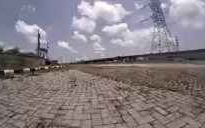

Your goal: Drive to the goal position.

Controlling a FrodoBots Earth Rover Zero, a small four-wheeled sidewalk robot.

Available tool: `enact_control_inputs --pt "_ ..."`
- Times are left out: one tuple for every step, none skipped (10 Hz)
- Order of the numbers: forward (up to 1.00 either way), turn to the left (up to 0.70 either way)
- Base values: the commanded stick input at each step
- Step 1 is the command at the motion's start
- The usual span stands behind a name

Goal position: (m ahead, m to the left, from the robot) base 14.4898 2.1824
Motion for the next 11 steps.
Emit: enact_control_inputs --pt "1.00 0.00" --pt "1.00 0.00" --pt "1.00 0.00" --pt "1.00 0.00" --pt "1.00 0.00" --pt "1.00 0.00" --pt "1.00 0.00" --pt "1.00 0.00" --pt "1.00 0.00" --pt "1.00 0.00" --pt "1.00 0.00"
